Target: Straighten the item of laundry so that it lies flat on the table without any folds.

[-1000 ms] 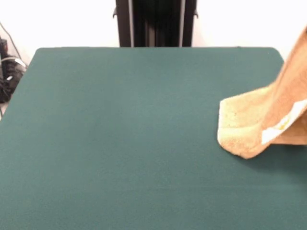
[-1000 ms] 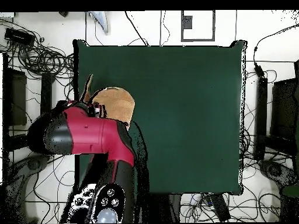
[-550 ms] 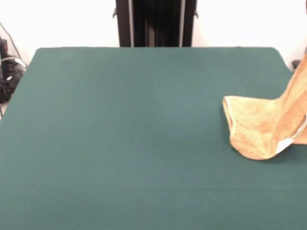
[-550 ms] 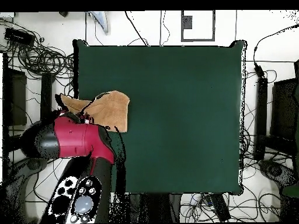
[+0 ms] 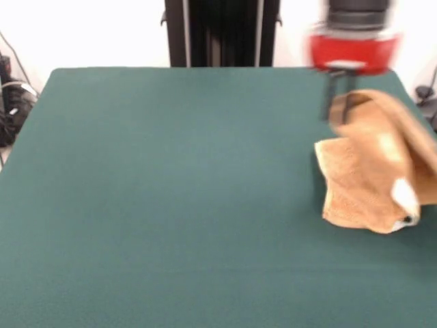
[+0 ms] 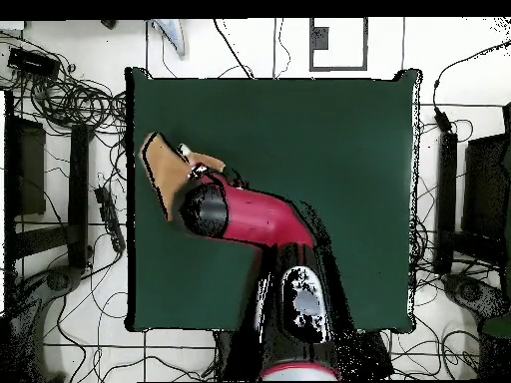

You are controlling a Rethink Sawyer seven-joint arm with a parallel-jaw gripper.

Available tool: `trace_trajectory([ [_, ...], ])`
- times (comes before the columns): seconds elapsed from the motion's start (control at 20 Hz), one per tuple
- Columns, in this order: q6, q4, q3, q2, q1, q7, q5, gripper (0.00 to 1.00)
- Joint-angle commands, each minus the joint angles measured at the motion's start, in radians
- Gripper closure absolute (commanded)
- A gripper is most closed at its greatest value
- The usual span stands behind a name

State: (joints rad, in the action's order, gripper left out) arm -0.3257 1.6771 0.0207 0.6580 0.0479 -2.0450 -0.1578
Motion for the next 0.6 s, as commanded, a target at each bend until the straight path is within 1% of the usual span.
trace_trajectory([
  [0.05, 0.04, 0.111, -0.217, -0.067, 0.205, 0.23, 0.181, 1.0],
  [0.25, -0.015, 0.051, -0.278, -0.101, 0.296, 0.241, 0.277, 1.0],
  [0.4, -0.037, 0.026, -0.313, -0.118, 0.335, 0.225, 0.332, 1.0],
  [0.6, -0.035, 0.01, -0.349, -0.14, 0.361, 0.187, 0.388, 1.0],
])
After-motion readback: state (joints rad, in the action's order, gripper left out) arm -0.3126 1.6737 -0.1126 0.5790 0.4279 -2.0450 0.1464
